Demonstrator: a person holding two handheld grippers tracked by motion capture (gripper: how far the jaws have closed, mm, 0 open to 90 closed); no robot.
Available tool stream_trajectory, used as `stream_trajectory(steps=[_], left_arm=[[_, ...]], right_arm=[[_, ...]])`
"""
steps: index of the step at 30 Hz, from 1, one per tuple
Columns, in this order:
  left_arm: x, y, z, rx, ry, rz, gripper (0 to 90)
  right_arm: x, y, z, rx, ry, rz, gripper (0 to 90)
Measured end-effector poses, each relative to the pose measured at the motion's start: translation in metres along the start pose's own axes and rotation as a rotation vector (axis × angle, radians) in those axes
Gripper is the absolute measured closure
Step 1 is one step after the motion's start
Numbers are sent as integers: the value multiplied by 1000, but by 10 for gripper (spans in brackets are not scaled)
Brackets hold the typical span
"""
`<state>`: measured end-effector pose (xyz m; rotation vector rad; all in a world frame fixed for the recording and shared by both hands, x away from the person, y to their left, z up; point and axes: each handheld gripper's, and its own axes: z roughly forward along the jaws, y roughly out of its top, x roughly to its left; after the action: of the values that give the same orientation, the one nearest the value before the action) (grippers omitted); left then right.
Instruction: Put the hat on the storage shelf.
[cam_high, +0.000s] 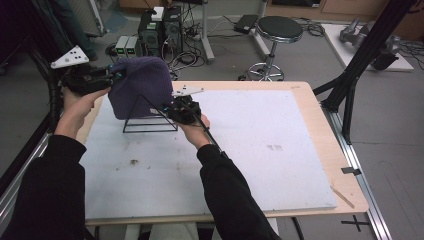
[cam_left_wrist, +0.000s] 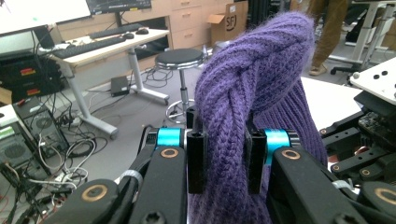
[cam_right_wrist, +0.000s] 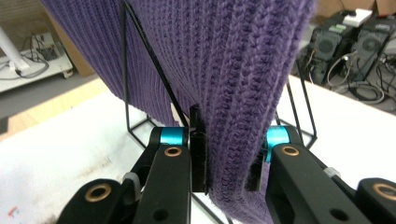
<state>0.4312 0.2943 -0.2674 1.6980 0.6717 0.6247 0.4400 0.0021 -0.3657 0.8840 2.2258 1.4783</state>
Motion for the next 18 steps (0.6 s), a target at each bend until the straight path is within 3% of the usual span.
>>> stream_trajectory(steps=[9,14,18], left_arm=[[-1,-12,5,51,7,-18,765],[-8,-11,9,77,1,4,765],[-8,-15,11,87,3,-2,765]], right_arm=[[0,-12,9,47,-42,-10,765],[-2,-17,15,79,-56,23,758],[-5,-22,19,100,-55,53,758]])
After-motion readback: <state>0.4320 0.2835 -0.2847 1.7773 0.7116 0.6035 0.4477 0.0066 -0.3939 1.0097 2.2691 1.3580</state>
